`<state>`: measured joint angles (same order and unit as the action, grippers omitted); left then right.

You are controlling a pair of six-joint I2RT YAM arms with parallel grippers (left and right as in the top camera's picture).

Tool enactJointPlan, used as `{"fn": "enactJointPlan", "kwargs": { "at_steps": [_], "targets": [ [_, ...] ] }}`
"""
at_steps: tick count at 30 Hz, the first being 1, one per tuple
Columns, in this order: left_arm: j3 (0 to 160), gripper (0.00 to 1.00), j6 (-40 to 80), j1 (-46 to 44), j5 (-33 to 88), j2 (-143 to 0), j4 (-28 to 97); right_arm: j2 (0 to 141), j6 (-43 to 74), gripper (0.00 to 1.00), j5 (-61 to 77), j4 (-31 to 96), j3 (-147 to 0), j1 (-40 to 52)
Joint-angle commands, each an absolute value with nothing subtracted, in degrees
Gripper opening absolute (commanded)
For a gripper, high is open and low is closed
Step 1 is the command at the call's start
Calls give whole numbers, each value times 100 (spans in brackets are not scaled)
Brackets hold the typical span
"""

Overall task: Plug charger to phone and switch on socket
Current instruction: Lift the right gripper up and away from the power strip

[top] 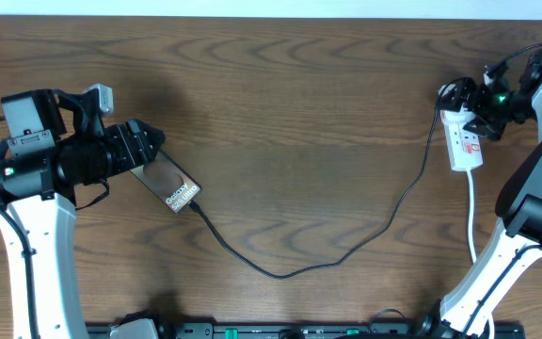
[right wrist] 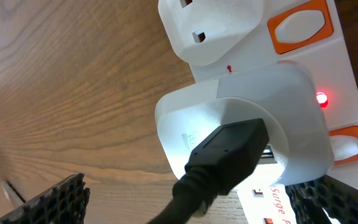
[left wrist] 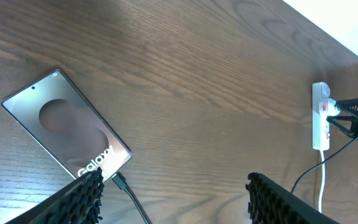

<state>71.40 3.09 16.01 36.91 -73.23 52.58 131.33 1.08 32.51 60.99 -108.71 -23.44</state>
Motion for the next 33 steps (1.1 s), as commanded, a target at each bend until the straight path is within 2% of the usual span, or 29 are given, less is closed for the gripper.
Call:
{"fn": "enactJointPlan", "kwargs": {
  "at_steps": [1, 10, 21, 33],
  "targets": [
    [7142, 73, 233, 1577, 3642, -7310, 5293, 13207, 130, 99, 3308, 6075, -10958, -2241],
    [7142, 73, 235, 1577, 3642, -7310, 5295, 12820, 178, 99, 2141, 6528, -11347, -2296],
    [7142, 73, 235, 1577, 3642, -7310, 5398, 11542, 587, 99, 2071, 6943, -11395, -2294],
    [7142, 73, 235, 1577, 3642, -7310, 5395, 10422, 770, 99, 1916, 8392, -11395, -2294]
  ]
}}
